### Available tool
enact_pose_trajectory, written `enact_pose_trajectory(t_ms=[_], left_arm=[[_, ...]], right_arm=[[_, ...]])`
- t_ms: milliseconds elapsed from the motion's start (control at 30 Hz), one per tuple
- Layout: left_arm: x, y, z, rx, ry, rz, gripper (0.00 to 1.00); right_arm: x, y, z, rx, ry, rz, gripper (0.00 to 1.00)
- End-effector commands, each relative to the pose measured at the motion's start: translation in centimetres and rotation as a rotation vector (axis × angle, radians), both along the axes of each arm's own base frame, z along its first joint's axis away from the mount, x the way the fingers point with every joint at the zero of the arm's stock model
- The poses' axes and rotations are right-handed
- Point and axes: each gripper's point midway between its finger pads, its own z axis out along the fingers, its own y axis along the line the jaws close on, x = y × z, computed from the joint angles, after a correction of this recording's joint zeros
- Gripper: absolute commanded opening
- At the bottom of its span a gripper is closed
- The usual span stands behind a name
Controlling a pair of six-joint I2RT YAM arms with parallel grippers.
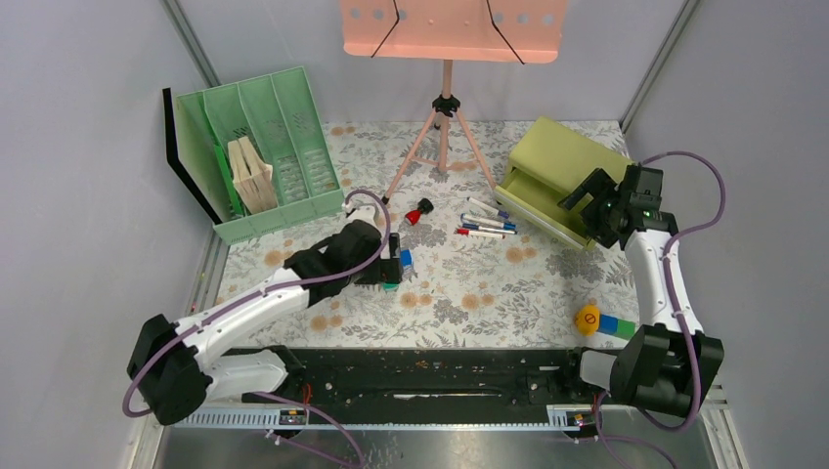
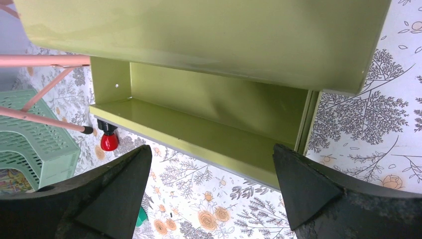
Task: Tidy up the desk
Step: Pick up the stationery from the center of the board.
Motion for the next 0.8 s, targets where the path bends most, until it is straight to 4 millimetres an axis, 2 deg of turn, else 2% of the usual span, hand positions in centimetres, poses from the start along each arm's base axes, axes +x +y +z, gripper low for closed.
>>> enact_pose_trajectory(t_ms=[0, 100, 300, 467, 533, 633, 767], left_arm=[[2.0, -0.2, 1.0, 0.086, -0.01, 0.009, 0.99], [2.4, -0.5, -0.4, 0.161, 0.05, -0.012, 0.99], [2.3, -1.8, -3.7, 0.211, 0.208, -0.006, 0.99], [1.3, -2.7, -7.1, 0.194, 0.371, 0.038, 0.99], [0.9, -2.8, -8.3, 0.182, 0.426, 0.068, 0.94], [0.7, -2.6, -9.4, 0.153, 0.454, 0.127, 0.92], [1.4, -2.2, -9.7, 0.132, 0.442, 0.168, 0.89]], right_arm=[[-0.2, 0.7, 0.6, 0.024, -0.02, 0.03, 0.99], [-0.1, 1.2, 0.3, 0.059, -0.005, 0.042, 0.99], [-0.5, 0.9, 0.4, 0.031, -0.015, 0.034, 0.99], [-0.8, 1.0, 0.3, 0.036, -0.012, 0.031, 1.0], [-0.7, 1.0, 0.4, 0.037, -0.012, 0.031, 0.99], [-0.5, 1.0, 0.5, 0.039, -0.014, 0.03, 1.0], [0.0, 0.9, 0.8, 0.045, -0.026, 0.03, 1.0]])
